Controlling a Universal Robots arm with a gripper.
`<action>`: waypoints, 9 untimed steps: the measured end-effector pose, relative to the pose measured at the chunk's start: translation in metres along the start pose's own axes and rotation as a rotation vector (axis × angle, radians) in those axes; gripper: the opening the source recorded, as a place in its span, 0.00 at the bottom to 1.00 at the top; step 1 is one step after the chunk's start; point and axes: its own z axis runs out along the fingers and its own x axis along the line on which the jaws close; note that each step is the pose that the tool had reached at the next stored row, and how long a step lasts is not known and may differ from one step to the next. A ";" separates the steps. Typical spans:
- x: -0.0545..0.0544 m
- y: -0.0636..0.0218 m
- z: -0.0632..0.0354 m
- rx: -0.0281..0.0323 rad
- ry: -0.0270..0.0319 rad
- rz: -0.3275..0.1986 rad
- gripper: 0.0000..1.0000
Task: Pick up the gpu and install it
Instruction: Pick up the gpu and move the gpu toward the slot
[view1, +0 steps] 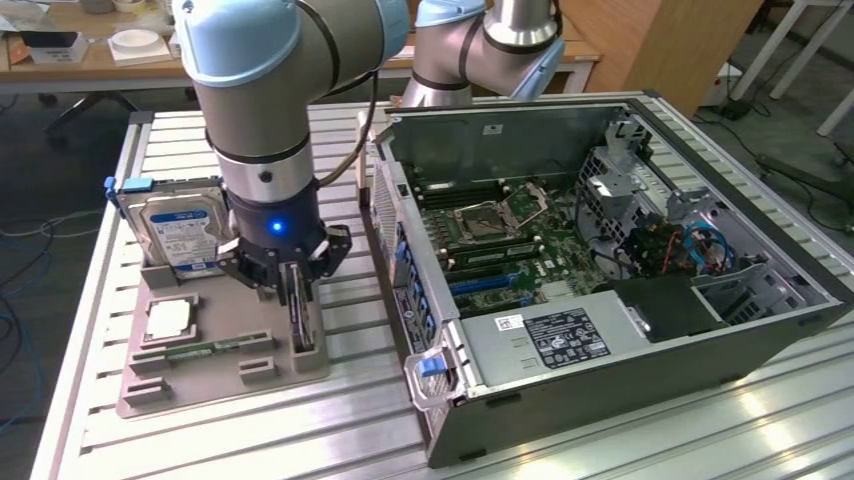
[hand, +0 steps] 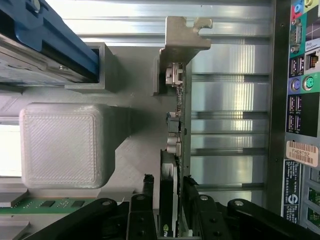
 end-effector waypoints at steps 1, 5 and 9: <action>0.000 0.0000 0.0000 0.0000 0.0000 0.000 0.36; 0.000 0.0000 0.0000 0.0001 0.0000 0.000 0.36; 0.000 0.0000 0.0000 0.0002 0.0001 0.000 0.28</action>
